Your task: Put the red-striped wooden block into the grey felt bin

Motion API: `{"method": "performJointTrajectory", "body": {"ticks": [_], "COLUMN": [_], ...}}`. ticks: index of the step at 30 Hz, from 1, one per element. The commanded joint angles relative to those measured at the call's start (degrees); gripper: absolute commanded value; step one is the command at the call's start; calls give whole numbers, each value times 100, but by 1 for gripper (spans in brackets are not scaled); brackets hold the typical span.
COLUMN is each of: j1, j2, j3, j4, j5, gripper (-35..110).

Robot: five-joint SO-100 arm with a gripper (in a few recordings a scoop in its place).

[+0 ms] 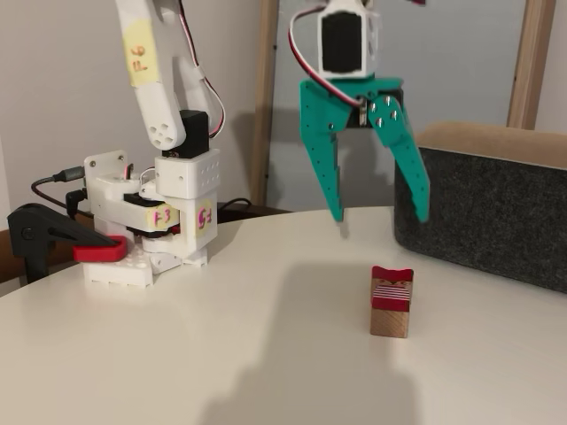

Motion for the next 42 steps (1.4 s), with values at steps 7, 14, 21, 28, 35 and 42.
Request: {"method": "performJointTrajectory", "body": {"ticks": [7,14,21,28,35,42], "j1": [26,-9,-70,-316,-439,-308], "j2": [-492,-958,-1362,-1564,-1811,-2092], "j3": [-114,-132,-132,-158,-246,-264], "j4": [105,62,-501,-1187,-1485,-1573], "j5": [70,-44,-79,-483,-694,-729], "gripper": [31,32,31,30,28,27]}}
